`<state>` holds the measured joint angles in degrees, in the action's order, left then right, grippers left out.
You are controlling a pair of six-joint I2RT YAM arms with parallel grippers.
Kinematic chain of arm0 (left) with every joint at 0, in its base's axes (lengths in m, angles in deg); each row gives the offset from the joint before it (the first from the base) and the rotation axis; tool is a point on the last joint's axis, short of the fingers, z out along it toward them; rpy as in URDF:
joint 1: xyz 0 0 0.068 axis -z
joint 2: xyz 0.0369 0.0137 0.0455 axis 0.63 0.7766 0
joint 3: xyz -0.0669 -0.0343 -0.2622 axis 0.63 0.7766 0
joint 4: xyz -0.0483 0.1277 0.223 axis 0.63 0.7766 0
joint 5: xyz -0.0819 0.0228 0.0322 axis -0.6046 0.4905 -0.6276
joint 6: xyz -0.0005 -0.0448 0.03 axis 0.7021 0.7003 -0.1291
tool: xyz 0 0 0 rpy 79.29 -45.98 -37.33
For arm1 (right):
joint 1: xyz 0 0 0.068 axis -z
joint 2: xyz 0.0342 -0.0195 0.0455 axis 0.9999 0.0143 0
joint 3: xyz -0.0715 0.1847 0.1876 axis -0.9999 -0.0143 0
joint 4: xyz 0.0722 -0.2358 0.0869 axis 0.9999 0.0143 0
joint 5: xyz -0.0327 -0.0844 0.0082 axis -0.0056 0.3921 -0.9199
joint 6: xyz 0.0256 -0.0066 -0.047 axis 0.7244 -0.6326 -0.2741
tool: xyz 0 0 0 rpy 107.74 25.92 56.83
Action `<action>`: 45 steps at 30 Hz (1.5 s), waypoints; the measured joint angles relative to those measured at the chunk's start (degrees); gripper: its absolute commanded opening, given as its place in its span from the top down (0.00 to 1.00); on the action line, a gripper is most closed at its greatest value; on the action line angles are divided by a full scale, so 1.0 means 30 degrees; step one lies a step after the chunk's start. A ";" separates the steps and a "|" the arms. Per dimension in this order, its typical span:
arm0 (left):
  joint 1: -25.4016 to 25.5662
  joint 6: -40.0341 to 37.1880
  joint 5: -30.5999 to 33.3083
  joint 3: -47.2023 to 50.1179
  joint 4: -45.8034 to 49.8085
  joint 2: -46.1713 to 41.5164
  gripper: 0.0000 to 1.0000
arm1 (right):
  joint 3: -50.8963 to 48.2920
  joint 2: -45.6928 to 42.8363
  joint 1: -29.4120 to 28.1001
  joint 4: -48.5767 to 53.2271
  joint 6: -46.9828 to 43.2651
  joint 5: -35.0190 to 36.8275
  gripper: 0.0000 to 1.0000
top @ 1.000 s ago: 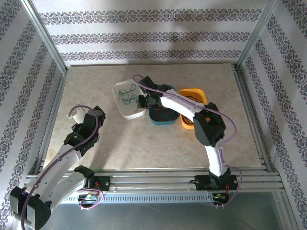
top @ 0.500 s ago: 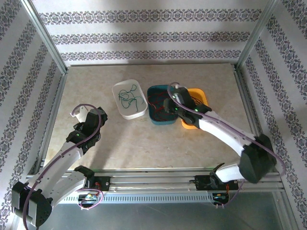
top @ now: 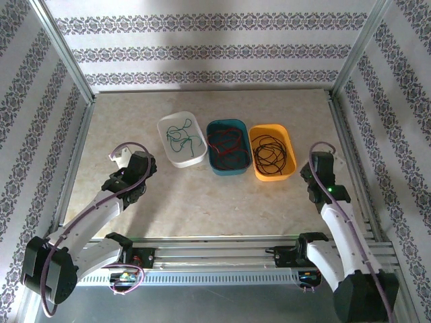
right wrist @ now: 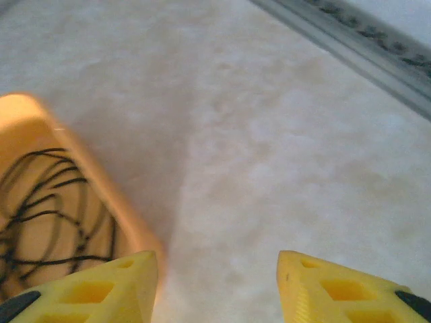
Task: Untangle the cables
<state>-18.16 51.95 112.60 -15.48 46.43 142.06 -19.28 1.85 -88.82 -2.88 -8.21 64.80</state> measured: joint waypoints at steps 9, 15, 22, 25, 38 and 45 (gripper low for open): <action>-0.0007 -0.0576 0.0714 -0.0612 0.0102 0.0284 0.01 | -0.1851 0.1953 0.0335 0.0918 0.1348 -0.1960 0.51; -0.0007 -0.0554 0.0801 -0.0612 0.0153 0.0284 0.01 | -0.2178 0.5406 0.0328 -0.0262 0.1880 -0.3810 0.51; -0.0007 -0.0554 0.0809 -0.0612 0.0153 0.0284 0.01 | 0.0656 1.0010 0.0168 0.1020 0.0670 -0.4197 0.52; -0.0007 -0.0554 0.0809 -0.0612 0.0153 0.0284 0.01 | 0.1763 1.1315 -0.0189 0.1887 0.0350 -0.4022 0.52; -0.0007 -0.0554 0.0780 -0.0597 0.0146 0.0284 0.01 | 0.5209 1.4914 -0.1217 0.4911 -0.1530 -0.2958 0.53; -0.0007 -0.0474 0.0634 -0.0597 0.0138 0.0284 0.01 | 0.5559 1.5089 -0.1603 0.4889 -0.2237 -0.2841 0.53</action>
<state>-18.19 50.53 114.50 -17.27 46.84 142.92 -2.61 47.11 -93.63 11.79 -14.92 56.28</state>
